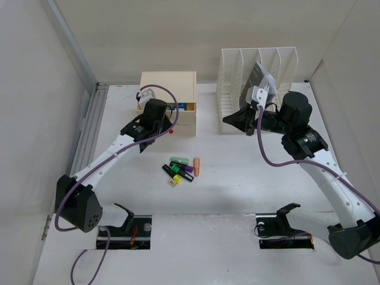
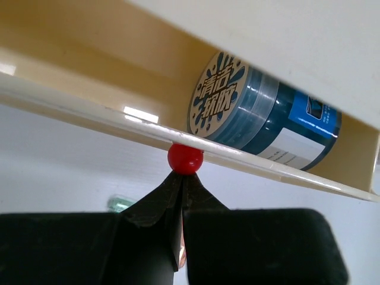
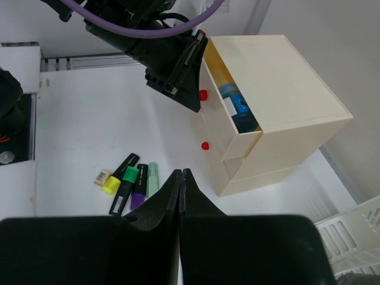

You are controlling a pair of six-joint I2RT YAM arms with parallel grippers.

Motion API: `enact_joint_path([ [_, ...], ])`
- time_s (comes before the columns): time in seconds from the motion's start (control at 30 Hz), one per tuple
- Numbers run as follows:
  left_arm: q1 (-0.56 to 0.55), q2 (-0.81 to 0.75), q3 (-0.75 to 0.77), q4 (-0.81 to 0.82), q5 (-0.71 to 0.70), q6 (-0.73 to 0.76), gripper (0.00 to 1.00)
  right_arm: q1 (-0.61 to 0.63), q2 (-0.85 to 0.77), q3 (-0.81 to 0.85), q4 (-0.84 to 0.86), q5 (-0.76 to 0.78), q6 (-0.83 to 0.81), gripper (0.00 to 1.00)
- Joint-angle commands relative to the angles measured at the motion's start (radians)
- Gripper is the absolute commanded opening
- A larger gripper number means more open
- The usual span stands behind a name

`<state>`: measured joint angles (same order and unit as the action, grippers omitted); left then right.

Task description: Organize the desk

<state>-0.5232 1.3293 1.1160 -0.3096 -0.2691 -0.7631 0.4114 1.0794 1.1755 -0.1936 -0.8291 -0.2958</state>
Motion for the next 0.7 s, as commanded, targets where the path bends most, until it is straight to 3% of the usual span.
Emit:
enact_joint_path([
  [0.0, 0.028, 0.016, 0.093, 0.161, -0.044, 0.019, 0.00, -0.010, -0.007, -0.007, 0.034, -0.038, 0.001, 0.00],
  [0.67, 0.066, 0.163, 0.203, 0.193, 0.004, 0.038, 0.00, -0.019, -0.007, -0.025, 0.034, -0.038, 0.001, 0.00],
])
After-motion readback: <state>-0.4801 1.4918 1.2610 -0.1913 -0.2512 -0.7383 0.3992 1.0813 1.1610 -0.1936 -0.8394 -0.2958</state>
